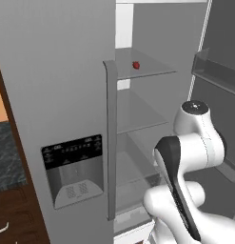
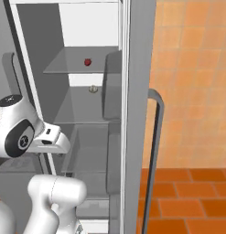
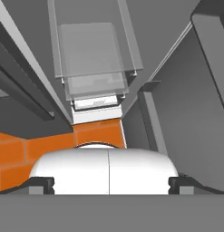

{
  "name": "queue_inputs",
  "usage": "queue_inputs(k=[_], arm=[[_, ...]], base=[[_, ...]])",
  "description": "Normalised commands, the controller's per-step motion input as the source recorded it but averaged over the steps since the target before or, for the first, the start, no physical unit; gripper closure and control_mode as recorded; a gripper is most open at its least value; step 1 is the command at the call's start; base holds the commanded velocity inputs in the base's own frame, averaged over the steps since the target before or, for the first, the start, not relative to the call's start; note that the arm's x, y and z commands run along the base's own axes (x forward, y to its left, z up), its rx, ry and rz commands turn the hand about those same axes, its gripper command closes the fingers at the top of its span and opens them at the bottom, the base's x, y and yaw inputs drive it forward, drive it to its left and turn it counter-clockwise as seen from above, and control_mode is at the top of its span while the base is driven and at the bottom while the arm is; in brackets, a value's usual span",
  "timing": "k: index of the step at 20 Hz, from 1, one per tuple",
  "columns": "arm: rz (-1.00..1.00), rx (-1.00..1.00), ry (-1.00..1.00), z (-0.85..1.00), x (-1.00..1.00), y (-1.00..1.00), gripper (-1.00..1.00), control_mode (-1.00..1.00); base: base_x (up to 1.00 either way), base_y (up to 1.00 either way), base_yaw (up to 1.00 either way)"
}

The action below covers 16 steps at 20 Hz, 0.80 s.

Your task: Take the strawberry from the fridge and place it on top of the pancake, located on the dining counter.

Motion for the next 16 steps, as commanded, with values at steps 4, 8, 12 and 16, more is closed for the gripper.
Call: queue_inputs(k=[4, 8, 12, 16], arm=[[0.0, 0.0, 0.0, 0.0, 0.0, 0.0, -1.0, 1.0], [0.0, 0.0, 0.0, 0.0, 0.0, 0.0, -1.0, 1.0], [0.0, 0.0, 0.0, 0.0, 0.0, 0.0, -1.0, 1.0], [0.0, 0.0, 0.0, 0.0, 0.0, 0.0, -1.0, 1.0]], base=[[0.42, 0.0, 0.03], [0.42, -0.14, 0.12], [0.36, -0.26, 0.17], [0.26, -0.33, 0.08]])
